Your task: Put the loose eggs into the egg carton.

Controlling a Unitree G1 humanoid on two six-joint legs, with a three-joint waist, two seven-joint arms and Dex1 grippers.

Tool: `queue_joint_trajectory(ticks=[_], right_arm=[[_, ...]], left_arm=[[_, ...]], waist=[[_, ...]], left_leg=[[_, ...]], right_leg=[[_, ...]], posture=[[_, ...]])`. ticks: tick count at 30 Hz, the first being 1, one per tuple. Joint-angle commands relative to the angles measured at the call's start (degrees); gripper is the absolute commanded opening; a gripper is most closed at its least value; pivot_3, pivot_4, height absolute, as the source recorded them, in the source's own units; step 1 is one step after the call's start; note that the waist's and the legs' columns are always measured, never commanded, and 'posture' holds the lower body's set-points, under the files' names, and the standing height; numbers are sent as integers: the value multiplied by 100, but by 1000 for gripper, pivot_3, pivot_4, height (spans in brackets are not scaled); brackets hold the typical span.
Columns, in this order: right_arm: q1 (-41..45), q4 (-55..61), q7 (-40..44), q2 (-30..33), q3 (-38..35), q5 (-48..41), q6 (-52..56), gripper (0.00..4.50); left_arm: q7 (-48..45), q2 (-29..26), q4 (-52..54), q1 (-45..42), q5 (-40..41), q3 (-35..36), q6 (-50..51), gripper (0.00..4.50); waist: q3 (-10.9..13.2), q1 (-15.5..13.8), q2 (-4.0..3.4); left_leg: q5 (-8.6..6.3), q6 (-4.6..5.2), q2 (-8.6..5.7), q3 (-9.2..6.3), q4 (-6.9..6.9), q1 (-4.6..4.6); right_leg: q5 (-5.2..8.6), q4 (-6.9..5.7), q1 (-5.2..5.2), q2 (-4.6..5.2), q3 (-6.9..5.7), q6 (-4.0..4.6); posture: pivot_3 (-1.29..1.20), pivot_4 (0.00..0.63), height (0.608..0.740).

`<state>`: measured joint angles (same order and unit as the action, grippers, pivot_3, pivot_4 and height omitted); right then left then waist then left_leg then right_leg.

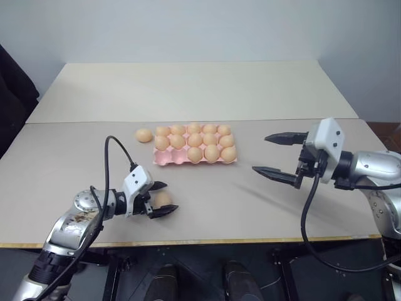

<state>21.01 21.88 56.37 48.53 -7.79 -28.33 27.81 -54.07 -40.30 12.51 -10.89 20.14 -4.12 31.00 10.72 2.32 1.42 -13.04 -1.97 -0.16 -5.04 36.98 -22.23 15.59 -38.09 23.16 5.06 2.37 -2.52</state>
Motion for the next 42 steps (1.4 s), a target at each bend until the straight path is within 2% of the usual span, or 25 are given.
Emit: queue_joint_trajectory(ticks=[1,2,6,7,15,19,23,28,32,36,39,42], right_arm=[[86,127,-27,-11,-120,-121,-59,4474],[90,127,-36,-11,-123,-125,-54,4474],[148,71,-109,-30,-109,-78,-51,4474],[159,62,-125,-37,-102,-63,-54,4474],[169,48,-185,-70,-82,-52,-66,4474],[150,73,-201,-68,-97,-75,-55,4474],[186,48,-240,-133,-40,-47,-89,4474],[175,123,-314,-219,-3,-8,-110,4474],[80,249,-372,-201,-98,-66,-54,4474],[-38,349,-426,-163,-204,-101,-23,4474],[-47,398,-479,-159,-234,-125,8,4474],[-23,419,-503,-173,-243,-157,26,4474]], left_arm=[[61,-24,84,-9,-24,29,28,4083],[53,-45,83,-7,-9,50,32,3926],[87,-150,93,-14,-51,109,32,2620],[81,-189,96,-8,-57,131,26,2412],[-1,-342,87,-207,216,541,53,2412],[28,-253,10,-861,628,924,249,2412],[295,217,-599,-1713,612,812,201,2412],[588,971,-1935,-2590,-47,250,-359,2412],[585,1266,-2665,-2920,-384,22,-757,2412],[438,1406,-3028,-3084,-368,59,-899,3544],[375,1373,-2831,-3027,-277,171,-891,4463],[323,1102,-2394,-2880,-203,417,-888,4463]], waist=[[0,-1,0],[0,-1,0],[0,-1,0],[0,1,0],[0,-4,0],[0,-10,1],[-1,-26,2],[-2,-25,4],[-2,5,5],[-2,9,5],[-2,6,5],[-2,21,5]], left_leg=[[0,0,0,0,0,1],[0,0,0,0,0,1],[0,0,0,0,0,0],[0,0,0,0,0,0],[0,0,0,0,0,-2],[0,0,0,0,2,-1],[0,0,-4,0,4,-2],[0,0,-5,0,10,-7],[0,0,-6,0,10,-8],[0,1,-5,0,11,-9],[0,0,-6,0,20,-9],[0,1,-4,-1,19,-10]], right_leg=[[0,0,0,0,0,0],[0,0,-1,0,0,0],[0,1,-1,0,0,0],[0,1,0,0,0,0],[0,1,0,1,-1,0],[0,0,0,0,-2,0],[-1,3,-4,3,-2,-3],[-2,2,-1,2,-3,-4],[-3,2,1,2,-1,-5],[-3,0,3,1,-1,-5],[-3,-1,0,2,-1,-6],[-3,-1,2,0,-1,-6]], posture=[[0,150,740],[0,150,740],[0,150,740],[0,150,740],[0,150,740],[0,150,740],[0,150,740],[0,150,740],[0,150,740],[0,150,740],[0,150,740],[0,150,740]])
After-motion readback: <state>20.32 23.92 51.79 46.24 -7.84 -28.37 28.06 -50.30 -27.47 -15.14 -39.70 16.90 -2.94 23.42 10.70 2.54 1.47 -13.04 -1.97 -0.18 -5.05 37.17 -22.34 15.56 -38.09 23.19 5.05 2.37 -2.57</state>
